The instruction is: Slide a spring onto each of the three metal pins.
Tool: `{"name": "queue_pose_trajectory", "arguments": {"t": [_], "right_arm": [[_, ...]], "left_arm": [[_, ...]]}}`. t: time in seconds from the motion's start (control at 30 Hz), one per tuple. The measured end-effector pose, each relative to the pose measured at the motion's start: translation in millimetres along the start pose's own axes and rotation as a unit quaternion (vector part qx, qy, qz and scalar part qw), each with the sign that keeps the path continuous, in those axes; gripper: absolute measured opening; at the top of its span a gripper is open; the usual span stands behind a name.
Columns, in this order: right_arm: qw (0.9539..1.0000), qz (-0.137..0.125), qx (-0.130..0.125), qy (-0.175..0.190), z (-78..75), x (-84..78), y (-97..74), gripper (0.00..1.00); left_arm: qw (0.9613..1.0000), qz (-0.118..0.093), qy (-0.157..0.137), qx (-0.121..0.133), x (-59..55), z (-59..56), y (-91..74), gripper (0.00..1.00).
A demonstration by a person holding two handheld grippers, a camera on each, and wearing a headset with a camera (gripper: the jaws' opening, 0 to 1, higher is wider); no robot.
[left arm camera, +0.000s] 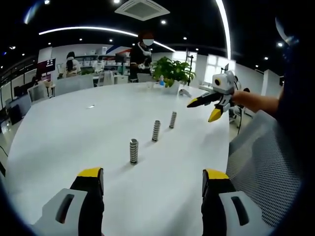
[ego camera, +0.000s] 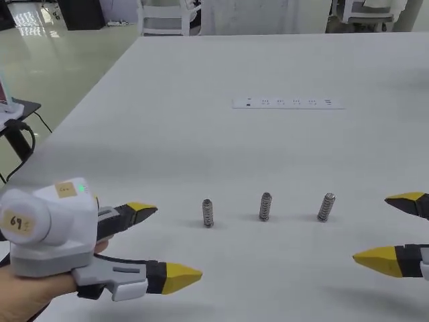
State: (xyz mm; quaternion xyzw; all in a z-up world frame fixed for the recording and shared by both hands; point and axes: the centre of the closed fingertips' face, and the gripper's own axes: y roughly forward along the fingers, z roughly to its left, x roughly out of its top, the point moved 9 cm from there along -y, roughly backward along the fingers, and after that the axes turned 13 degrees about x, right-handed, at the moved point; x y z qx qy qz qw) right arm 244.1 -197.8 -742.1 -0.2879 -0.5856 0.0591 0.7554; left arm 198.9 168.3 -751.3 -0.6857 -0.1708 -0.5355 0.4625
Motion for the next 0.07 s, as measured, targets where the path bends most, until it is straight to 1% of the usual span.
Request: {"name": "queue_pose_trajectory", "arguments": {"t": [0.07], "right_arm": [[1.0000,0.001,0.001,-0.001,0.1,-0.1,0.4,0.75]], "left_arm": [[1.0000,0.000,0.000,0.001,0.0,0.2,-0.3,0.79]]}}
